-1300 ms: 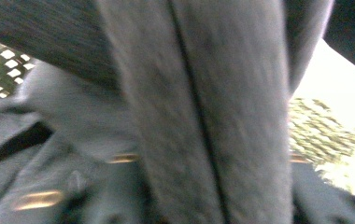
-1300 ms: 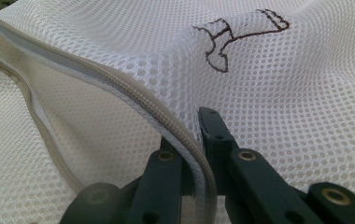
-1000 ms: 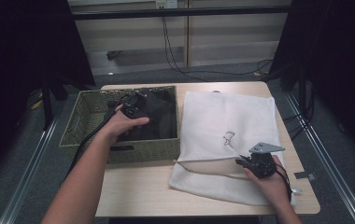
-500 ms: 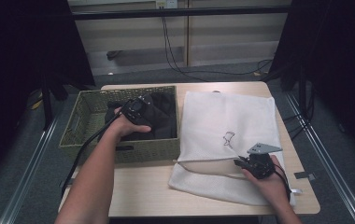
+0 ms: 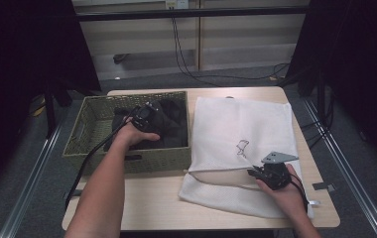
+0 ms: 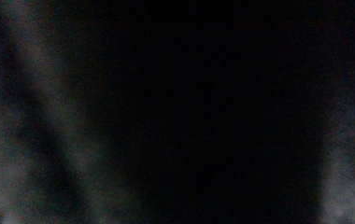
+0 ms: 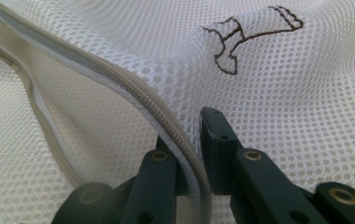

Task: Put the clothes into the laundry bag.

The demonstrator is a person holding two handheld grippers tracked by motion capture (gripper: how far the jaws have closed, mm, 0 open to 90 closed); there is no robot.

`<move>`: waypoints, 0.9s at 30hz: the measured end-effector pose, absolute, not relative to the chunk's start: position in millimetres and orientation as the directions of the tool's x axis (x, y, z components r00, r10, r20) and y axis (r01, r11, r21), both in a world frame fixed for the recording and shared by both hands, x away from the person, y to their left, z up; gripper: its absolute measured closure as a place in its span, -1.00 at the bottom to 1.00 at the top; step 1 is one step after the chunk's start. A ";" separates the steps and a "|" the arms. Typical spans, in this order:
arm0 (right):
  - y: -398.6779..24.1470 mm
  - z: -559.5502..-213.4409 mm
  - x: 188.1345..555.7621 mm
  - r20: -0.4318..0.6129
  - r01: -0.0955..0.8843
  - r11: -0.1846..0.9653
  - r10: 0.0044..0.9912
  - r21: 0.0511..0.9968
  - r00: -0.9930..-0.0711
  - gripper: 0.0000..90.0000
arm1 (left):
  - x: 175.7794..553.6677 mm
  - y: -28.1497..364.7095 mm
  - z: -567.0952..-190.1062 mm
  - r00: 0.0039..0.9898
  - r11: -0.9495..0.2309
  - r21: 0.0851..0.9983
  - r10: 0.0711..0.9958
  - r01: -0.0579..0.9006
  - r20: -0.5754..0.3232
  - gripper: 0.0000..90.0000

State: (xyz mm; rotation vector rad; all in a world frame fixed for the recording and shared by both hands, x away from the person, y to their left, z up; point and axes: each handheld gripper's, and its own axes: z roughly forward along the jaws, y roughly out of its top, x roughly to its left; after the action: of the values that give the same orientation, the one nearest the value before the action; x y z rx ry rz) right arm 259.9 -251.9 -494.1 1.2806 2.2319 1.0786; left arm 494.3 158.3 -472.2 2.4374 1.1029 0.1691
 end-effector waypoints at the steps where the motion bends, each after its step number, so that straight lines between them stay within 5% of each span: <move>1: -251.9 -494.2 259.7 0.073 0.580 0.299 0.845 0.758 -0.530 0.85 | 495.1 158.5 -470.6 0.666 -0.576 0.436 0.743 0.692 -0.075 -0.40; 4: -249.9 -495.8 261.1 0.071 0.575 0.306 0.838 0.759 -0.540 0.85 | 496.3 158.0 -469.5 0.638 -0.547 0.435 0.765 0.715 -0.086 -0.24; 7: -249.4 -496.9 262.1 0.071 0.573 0.309 0.836 0.759 -0.544 0.85 | 499.5 162.3 -465.6 0.635 -0.543 0.425 0.766 0.725 -0.104 0.25; 12: -249.7 -496.1 261.4 0.076 0.575 0.307 0.835 0.758 -0.545 0.85 | 500.3 163.8 -459.1 0.614 -0.528 0.396 0.779 0.751 -0.127 0.54; 20: -247.9 -495.5 261.6 0.078 0.575 0.304 0.835 0.760 -0.545 0.86 | 498.6 168.2 -437.9 0.578 -0.476 0.415 0.801 0.775 -0.160 0.63; 27: -247.8 -495.2 261.3 0.080 0.577 0.305 0.834 0.757 -0.545 0.86 | 487.7 203.5 -392.4 0.559 -0.361 0.583 0.805 0.728 -0.199 0.63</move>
State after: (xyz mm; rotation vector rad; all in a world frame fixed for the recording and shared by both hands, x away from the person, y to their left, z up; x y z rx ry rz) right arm 261.3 -247.8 -495.2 1.2712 2.2494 1.0957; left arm 487.7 203.5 -392.4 2.1625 1.2244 0.1582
